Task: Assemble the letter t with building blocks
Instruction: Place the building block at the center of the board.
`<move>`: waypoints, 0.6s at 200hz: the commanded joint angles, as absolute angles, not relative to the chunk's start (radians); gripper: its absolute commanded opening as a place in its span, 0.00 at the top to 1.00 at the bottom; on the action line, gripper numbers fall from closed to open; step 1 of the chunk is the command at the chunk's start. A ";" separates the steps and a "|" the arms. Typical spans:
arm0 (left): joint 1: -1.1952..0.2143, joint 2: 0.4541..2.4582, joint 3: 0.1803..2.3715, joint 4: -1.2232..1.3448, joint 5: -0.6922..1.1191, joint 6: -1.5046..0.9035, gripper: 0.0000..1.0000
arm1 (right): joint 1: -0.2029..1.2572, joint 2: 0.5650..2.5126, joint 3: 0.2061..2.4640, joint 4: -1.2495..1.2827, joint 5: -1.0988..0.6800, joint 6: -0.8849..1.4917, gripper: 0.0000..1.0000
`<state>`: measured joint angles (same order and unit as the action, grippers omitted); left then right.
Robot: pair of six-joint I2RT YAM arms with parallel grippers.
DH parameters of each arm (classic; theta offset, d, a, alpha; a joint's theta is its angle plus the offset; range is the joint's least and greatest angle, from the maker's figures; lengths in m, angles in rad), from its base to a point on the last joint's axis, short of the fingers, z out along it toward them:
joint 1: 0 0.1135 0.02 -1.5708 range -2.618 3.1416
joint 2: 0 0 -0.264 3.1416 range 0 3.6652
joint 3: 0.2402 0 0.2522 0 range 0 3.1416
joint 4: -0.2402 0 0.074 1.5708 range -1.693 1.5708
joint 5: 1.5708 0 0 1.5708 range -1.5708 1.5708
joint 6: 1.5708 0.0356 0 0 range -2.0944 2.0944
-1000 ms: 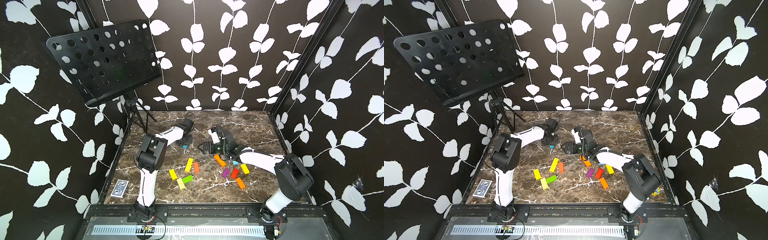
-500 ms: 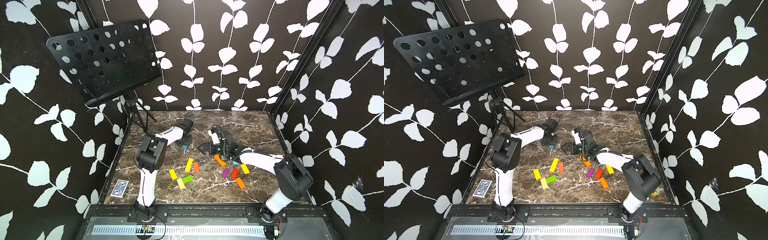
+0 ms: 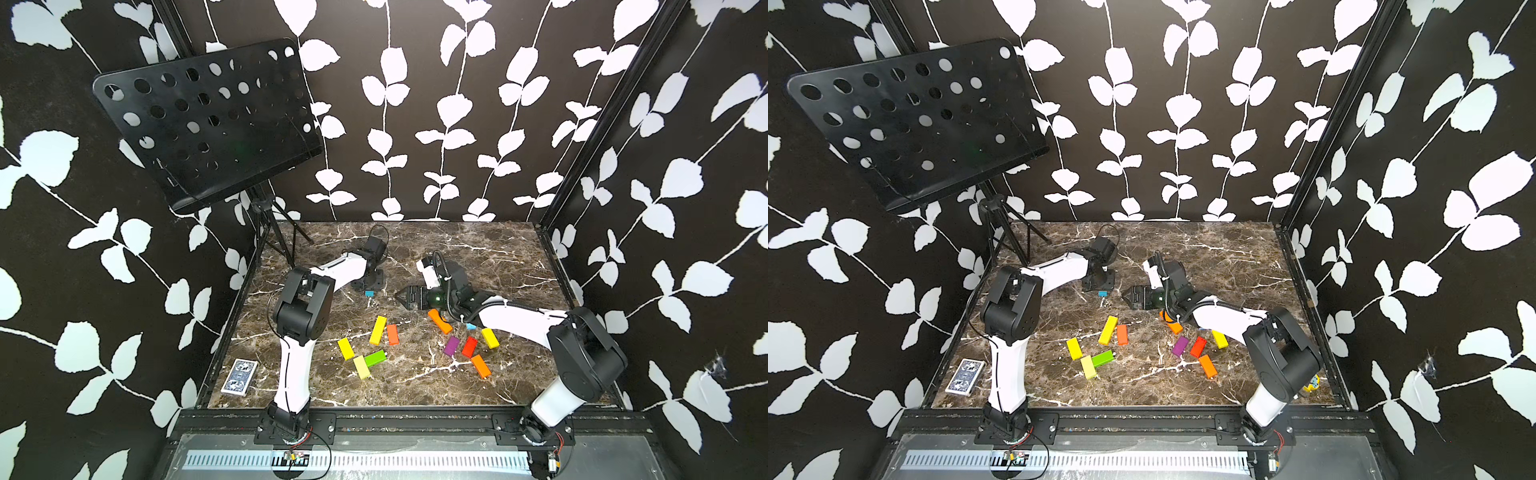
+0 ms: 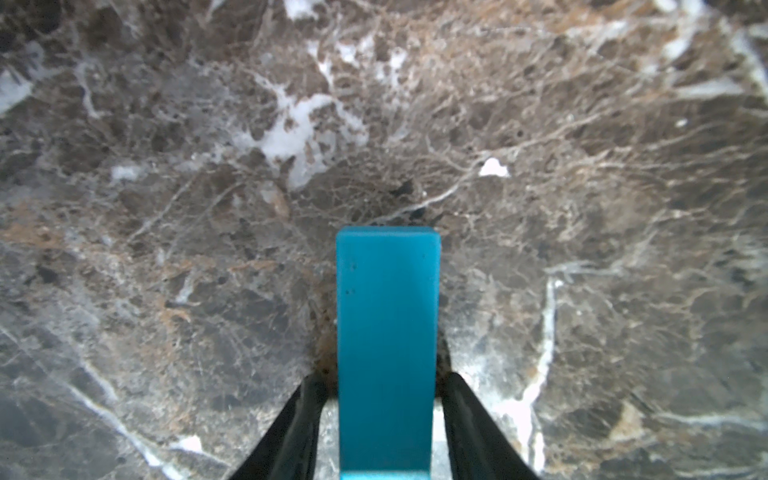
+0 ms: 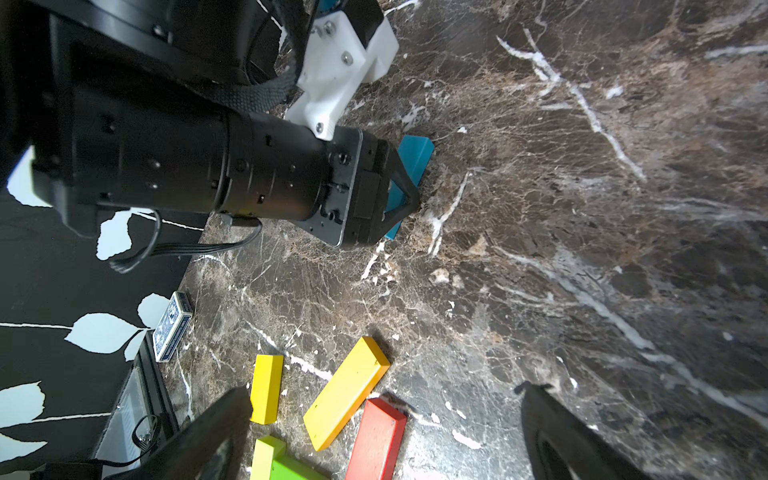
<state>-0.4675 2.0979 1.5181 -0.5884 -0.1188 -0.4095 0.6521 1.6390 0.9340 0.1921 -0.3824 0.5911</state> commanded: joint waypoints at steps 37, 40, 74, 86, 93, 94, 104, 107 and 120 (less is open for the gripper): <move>-0.460 2.059 1.519 -0.605 -0.100 -0.391 0.46 | 0.646 1.644 0.913 0.228 -0.389 0.583 0.01; -0.461 2.056 1.517 -0.604 -0.100 -0.390 0.46 | 0.646 1.642 0.913 0.225 -0.386 0.581 0.01; -0.460 1.997 1.470 -0.557 -0.092 -0.380 0.43 | 0.647 1.614 0.910 0.170 -0.342 0.555 0.01; -0.462 1.977 1.457 -0.552 -0.089 -0.376 0.39 | 0.647 1.608 0.908 0.152 -0.323 0.549 0.01; -0.464 1.966 1.449 -0.547 -0.088 -0.372 0.37 | 0.647 1.608 0.907 0.134 -0.299 0.549 0.01; -0.465 1.964 1.448 -0.547 -0.089 -0.371 0.37 | 0.647 1.608 0.907 0.131 -0.295 0.549 0.01; -0.468 1.945 1.433 -0.540 -0.090 -0.366 0.32 | 0.648 1.608 0.905 0.123 -0.285 0.551 0.01; -0.470 1.940 1.428 -0.537 -0.091 -0.366 0.31 | 0.648 1.608 0.903 0.121 -0.282 0.551 0.01; -0.478 1.913 1.410 -0.531 -0.100 -0.365 0.23 | 0.649 1.608 0.900 0.110 -0.273 0.564 0.01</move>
<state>-0.4690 2.0098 1.4467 -0.5526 -0.0940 -0.3798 0.6518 1.6386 0.9169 0.1371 -0.3222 0.5678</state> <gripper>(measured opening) 0.711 0.990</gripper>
